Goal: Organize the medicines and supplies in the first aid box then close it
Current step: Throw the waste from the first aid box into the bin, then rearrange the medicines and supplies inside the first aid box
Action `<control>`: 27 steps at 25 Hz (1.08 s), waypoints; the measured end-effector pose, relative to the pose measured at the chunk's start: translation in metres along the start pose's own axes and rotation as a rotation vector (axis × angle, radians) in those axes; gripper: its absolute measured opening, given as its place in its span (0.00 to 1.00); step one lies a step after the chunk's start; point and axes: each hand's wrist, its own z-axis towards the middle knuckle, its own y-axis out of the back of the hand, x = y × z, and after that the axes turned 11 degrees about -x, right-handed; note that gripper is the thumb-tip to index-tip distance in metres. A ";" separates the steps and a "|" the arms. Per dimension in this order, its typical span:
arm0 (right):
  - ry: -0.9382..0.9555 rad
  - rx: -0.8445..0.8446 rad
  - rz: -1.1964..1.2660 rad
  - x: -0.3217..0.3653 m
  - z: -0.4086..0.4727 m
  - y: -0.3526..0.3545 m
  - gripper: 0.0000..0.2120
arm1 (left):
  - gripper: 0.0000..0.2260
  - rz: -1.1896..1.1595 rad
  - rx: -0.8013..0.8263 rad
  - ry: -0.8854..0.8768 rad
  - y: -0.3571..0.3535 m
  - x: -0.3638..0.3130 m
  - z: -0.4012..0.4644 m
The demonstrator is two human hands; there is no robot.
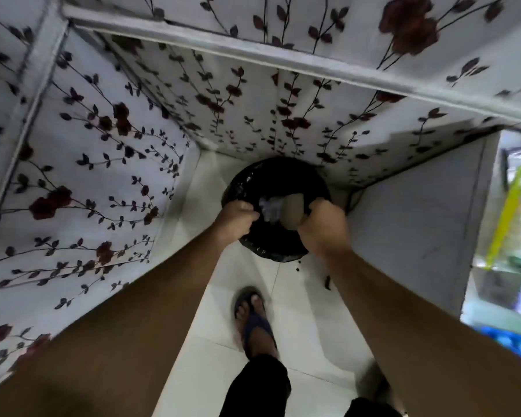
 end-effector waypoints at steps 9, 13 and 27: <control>0.039 -0.219 0.267 -0.008 -0.115 0.149 0.11 | 0.08 -0.083 -0.113 -0.143 0.015 -0.058 -0.157; 0.088 -0.332 0.488 -0.065 -0.172 0.248 0.05 | 0.09 -0.101 -0.090 -0.252 -0.015 -0.100 -0.250; -0.347 -0.574 0.467 -0.327 -0.144 0.349 0.08 | 0.27 0.806 -0.217 -0.965 -0.148 -0.130 -0.322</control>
